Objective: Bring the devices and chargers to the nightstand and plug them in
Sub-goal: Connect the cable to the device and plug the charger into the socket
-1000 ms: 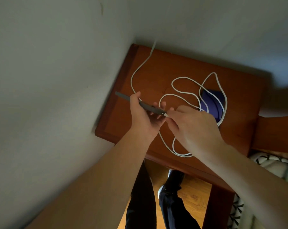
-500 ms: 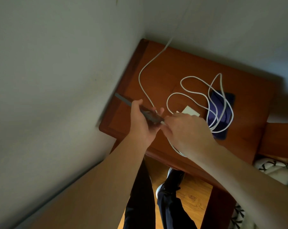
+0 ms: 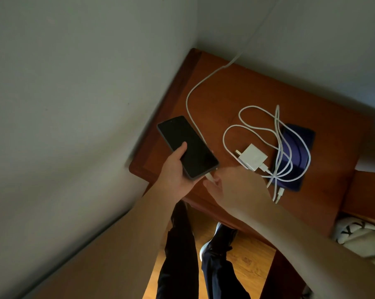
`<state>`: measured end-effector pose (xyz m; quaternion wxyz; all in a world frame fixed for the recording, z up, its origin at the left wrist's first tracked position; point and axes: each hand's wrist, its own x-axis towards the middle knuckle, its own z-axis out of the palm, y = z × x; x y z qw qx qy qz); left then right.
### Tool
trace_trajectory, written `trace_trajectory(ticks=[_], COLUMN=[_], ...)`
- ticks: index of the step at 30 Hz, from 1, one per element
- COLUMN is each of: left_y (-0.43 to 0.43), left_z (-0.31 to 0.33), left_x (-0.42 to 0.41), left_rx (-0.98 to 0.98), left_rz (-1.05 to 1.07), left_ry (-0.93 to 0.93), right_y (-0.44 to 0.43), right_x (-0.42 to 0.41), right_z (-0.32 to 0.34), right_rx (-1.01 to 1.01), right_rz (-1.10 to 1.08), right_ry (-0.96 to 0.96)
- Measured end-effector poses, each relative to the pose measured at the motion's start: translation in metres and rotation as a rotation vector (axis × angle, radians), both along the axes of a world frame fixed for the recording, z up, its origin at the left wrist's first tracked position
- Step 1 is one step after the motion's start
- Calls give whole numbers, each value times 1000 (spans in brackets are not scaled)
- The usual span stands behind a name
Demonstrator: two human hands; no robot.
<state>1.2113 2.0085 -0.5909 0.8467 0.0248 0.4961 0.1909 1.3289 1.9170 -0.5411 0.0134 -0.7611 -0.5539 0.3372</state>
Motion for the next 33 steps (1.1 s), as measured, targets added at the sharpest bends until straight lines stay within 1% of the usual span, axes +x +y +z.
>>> trace_trajectory(ticks=[2, 4, 6, 7, 10, 12, 14, 19, 21, 22, 25, 26, 28, 31, 33], left_y=[2, 5, 5, 5, 0, -3, -5, -8, -7, -7, -7, -8, -8, -10, -11], left_z=[-7, -14, -18, -19, -23, -24, -27, -27, -26, -24, -21, -20, -19, -17, -16], left_x=[-5, -9, -11, -11, -12, -12, -13, -11, -11, -11, -13, -13, -12, -5, -1], left_rx=[18, 33, 57, 63, 63, 54, 37, 19, 38, 61, 215, 264, 279, 183, 166], left_rz=[-64, -73, -87, -102, -123, -131, -122, -90, -136, -195, -525, -589, -591, -501, -501], left_ry=[83, 155, 210, 232, 247, 243, 214, 229, 284, 348, 630, 693, 748, 752, 757], right_y=[-2, -2, -1, 0, 3, 5, 8, 12, 12, 12, 11, 11, 12, 14, 15], right_x=[3, 16, 35, 45, 66, 71, 75, 79, 81, 82, 84, 84, 84, 87, 93], right_z=[-4, -8, -13, -16, -24, -28, -29, -32, -35, -35, -29, -25, -14, 12, 29], right_rx=[27, 64, 87, 91, 10, -44, -74, -198, -202, -189, -75, -11, 111, 220, 288], right_rz=[-31, -92, -147, -158, -127, -136, -163, -201, -225, -252, -374, -422, -488, -569, -639], right_ry=[25, 28, -10, -58, -227, -277, -284, -221, -205, -196, -145, -95, 34, 214, 317])
